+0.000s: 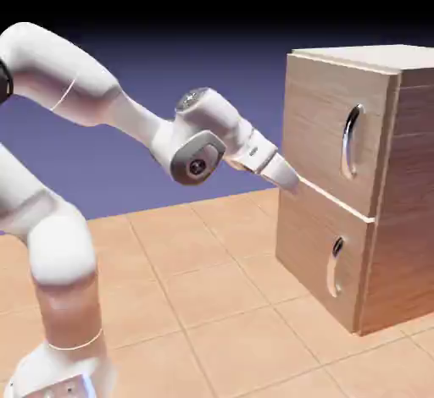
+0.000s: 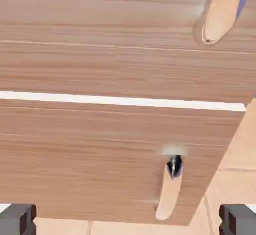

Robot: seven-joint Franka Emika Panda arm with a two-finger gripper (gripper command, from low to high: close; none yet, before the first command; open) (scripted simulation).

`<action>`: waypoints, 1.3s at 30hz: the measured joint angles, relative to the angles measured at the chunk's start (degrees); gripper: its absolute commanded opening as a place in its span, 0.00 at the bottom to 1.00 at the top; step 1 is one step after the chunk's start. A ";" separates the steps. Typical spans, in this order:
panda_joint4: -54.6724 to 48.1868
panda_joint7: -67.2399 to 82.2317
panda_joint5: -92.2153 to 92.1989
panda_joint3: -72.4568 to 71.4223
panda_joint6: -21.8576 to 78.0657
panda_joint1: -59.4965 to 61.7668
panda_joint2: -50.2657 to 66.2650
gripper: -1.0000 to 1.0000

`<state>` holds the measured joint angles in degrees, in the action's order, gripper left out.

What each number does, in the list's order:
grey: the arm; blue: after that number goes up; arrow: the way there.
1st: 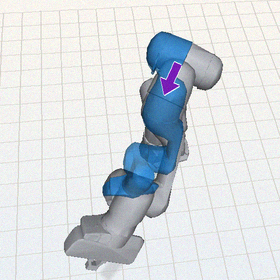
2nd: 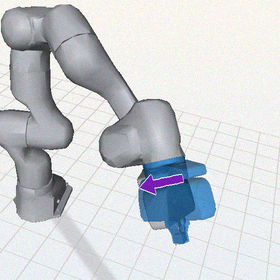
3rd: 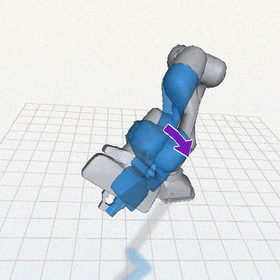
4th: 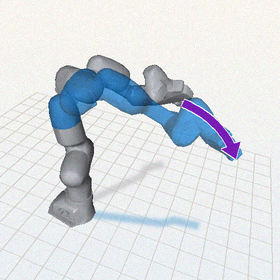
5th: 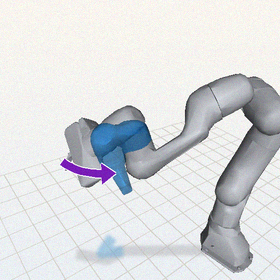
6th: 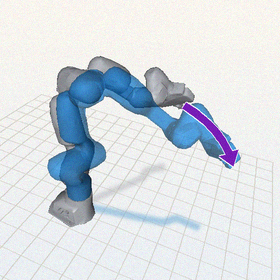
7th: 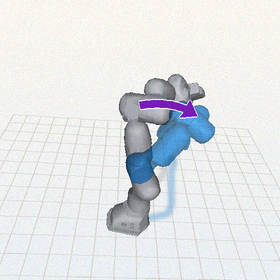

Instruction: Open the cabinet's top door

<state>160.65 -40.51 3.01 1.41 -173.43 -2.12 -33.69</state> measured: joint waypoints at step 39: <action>-11.50 62.90 97.18 45.70 18.74 -46.17 -33.25 1.00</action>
<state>149.15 22.39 100.18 47.11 -154.68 -48.28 -66.94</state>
